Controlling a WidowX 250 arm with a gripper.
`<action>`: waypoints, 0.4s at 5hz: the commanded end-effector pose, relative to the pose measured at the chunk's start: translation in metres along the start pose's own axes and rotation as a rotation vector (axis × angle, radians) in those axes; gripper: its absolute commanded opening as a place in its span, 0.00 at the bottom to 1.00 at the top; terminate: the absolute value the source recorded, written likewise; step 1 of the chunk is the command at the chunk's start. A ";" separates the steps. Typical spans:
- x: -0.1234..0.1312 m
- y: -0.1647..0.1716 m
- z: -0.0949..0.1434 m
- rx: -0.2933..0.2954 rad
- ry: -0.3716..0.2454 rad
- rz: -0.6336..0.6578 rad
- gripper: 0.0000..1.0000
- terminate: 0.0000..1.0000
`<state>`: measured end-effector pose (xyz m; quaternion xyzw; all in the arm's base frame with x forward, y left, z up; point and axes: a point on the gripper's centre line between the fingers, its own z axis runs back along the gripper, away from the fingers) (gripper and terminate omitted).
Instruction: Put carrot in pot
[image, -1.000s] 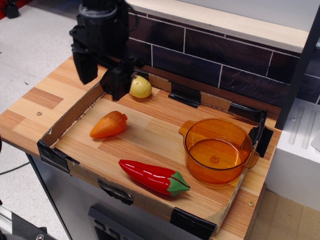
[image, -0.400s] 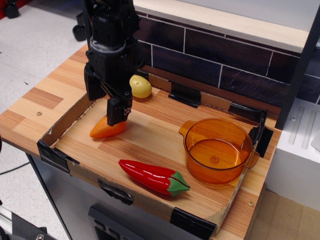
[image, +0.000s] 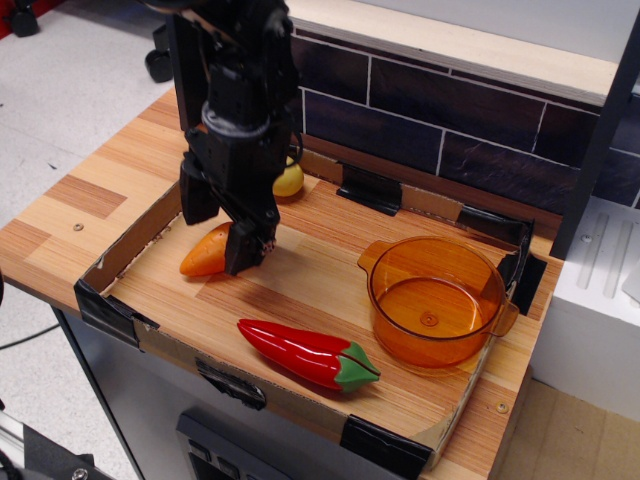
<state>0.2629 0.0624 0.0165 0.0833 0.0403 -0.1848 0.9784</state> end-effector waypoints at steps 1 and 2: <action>0.005 0.010 -0.001 0.024 -0.066 0.043 0.00 0.00; 0.003 0.012 0.007 -0.007 -0.075 0.048 0.00 0.00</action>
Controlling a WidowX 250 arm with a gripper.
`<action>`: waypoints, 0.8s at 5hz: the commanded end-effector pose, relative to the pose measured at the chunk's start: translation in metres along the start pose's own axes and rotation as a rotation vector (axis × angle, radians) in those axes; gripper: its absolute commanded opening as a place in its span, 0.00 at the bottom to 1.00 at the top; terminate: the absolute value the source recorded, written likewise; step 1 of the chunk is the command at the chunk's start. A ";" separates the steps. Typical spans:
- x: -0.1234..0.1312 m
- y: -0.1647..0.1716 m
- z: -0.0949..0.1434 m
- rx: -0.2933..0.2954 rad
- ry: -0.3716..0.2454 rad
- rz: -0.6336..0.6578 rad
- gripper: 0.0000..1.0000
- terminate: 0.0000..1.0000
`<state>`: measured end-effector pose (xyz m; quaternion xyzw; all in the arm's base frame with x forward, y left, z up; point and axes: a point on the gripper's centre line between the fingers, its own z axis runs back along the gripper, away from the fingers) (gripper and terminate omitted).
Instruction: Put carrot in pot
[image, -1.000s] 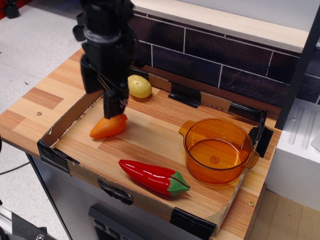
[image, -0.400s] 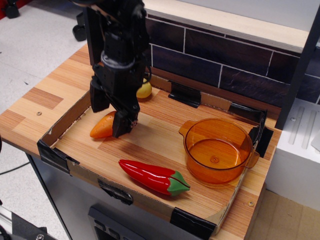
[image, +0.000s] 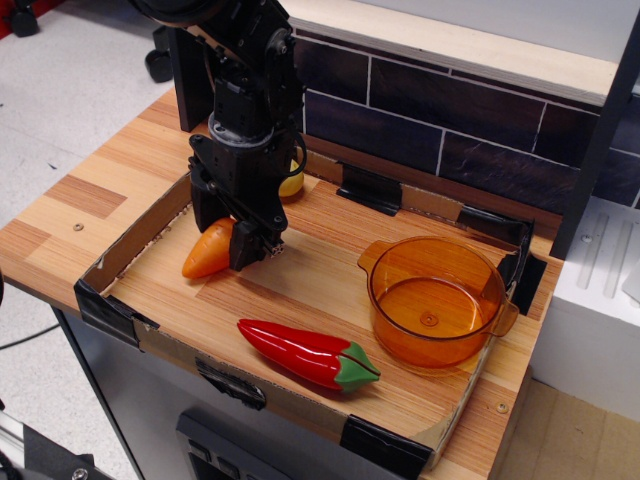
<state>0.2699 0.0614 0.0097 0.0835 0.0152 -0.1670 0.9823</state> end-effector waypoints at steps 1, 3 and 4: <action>-0.005 0.011 0.024 -0.017 -0.050 0.030 0.00 0.00; 0.006 -0.007 0.081 0.015 -0.192 0.109 0.00 0.00; 0.020 -0.031 0.091 0.004 -0.210 0.125 0.00 0.00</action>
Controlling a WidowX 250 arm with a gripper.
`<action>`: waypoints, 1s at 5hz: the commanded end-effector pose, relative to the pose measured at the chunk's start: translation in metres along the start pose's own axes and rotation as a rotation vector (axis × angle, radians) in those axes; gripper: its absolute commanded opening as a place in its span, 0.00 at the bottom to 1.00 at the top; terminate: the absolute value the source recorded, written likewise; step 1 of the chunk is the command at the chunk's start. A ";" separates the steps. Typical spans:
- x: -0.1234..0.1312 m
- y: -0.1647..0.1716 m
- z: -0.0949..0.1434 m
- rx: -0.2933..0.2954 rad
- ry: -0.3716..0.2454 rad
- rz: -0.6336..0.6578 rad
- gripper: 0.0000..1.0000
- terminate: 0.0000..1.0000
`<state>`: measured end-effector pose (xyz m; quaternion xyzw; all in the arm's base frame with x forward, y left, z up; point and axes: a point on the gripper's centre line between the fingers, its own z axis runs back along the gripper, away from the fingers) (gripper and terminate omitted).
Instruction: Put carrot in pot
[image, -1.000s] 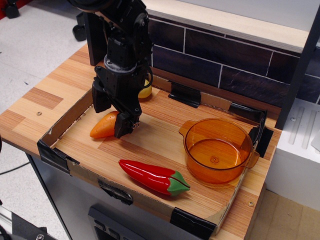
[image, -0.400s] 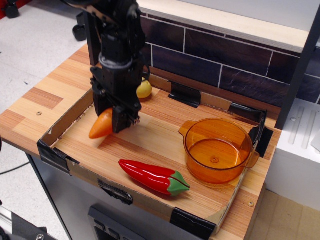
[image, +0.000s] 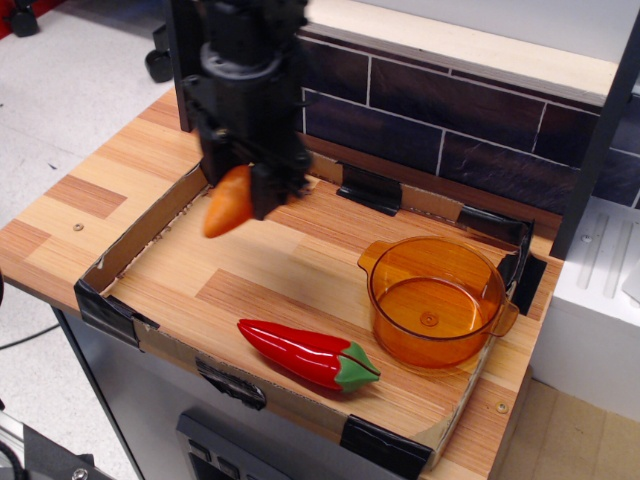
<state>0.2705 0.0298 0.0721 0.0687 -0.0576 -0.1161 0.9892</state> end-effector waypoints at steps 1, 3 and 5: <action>0.030 -0.040 0.031 0.001 -0.094 0.018 0.00 0.00; 0.061 -0.082 0.025 -0.033 -0.024 0.043 0.00 0.00; 0.042 -0.109 0.005 -0.016 0.009 0.001 1.00 0.00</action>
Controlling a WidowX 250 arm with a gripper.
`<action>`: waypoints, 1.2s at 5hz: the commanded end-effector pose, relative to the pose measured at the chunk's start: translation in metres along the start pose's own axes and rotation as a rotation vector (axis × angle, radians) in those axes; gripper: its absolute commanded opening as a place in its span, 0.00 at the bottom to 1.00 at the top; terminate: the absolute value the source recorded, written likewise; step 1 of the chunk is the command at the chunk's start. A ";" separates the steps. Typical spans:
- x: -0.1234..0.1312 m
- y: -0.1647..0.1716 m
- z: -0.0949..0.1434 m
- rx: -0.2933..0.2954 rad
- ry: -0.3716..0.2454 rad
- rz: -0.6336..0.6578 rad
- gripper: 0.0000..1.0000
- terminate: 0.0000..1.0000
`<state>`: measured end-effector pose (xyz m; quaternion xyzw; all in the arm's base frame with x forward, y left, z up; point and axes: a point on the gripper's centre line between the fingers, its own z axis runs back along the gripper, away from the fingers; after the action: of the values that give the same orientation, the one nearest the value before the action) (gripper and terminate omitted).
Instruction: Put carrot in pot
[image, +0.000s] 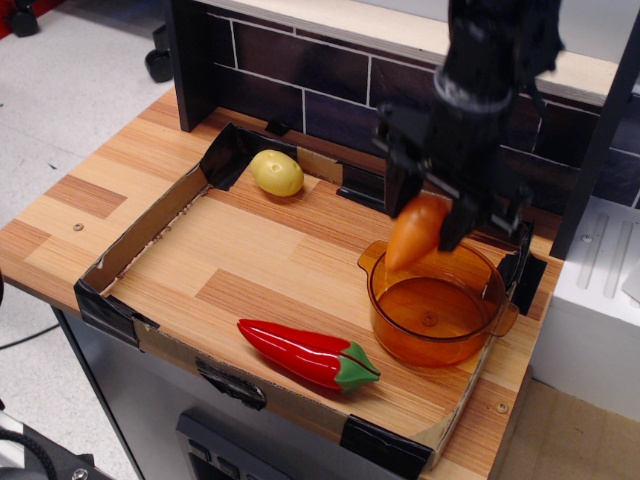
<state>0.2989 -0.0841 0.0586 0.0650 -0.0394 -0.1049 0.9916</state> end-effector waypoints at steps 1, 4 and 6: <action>-0.016 -0.005 0.019 -0.026 -0.031 -0.017 1.00 0.00; -0.017 0.036 0.080 -0.012 -0.132 0.099 1.00 0.00; -0.017 0.036 0.080 -0.012 -0.132 0.099 1.00 0.00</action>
<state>0.2828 -0.0590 0.1266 0.0542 -0.0829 -0.0592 0.9933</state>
